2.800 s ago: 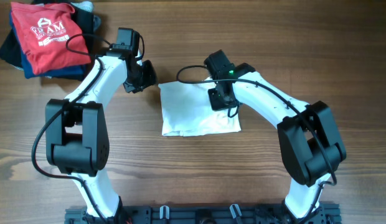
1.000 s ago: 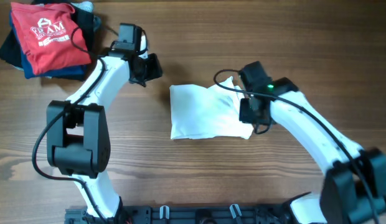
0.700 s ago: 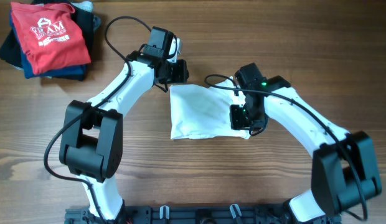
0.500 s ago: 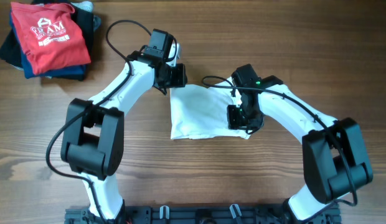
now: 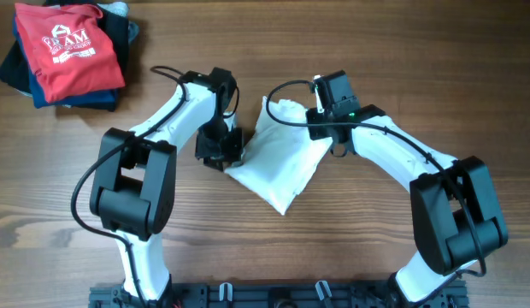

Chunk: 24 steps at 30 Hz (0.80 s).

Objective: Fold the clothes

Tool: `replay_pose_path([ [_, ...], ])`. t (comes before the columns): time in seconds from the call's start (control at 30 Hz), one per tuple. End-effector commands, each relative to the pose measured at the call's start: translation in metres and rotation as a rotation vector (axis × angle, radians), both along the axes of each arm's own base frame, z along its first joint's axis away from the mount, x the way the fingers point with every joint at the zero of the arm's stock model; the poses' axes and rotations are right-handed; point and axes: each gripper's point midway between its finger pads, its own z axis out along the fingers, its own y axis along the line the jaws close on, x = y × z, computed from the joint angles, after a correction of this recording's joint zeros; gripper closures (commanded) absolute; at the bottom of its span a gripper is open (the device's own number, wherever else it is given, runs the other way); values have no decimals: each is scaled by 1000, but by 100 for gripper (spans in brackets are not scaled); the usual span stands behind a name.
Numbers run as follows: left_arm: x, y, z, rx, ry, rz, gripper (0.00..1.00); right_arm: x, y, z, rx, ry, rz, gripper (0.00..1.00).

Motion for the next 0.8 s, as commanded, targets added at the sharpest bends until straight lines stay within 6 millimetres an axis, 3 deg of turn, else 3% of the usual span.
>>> replay_pose_path([
  [0.0,-13,-12,6,-5,34,-10,66,1,-4,4,-35,-2,8,58],
  [0.1,17,4,21,66,-135,31,63,1,-4,44,10,-72,-19,52],
  [0.17,56,6,34,26,-307,71,28,1,-4,81,42,-152,-18,48],
  [0.2,71,4,37,2,-366,86,19,0,-5,95,54,-181,-18,47],
  [0.27,116,-6,45,-96,-531,94,14,-6,-7,99,50,-173,-18,47],
  [0.33,135,-30,46,-268,-579,63,14,-16,-11,90,32,-120,-21,47],
  [0.53,124,-80,3,-592,-427,7,13,-22,-13,86,42,-87,-59,47],
  [0.63,112,-91,-20,-634,-347,5,15,-22,-14,86,42,-85,-59,47],
  [0.7,99,-105,-30,-651,-300,-17,25,-22,-14,86,41,-85,-59,47],
  [0.77,91,-116,-35,-630,-294,-52,57,-24,-15,84,36,-73,-59,47],
])
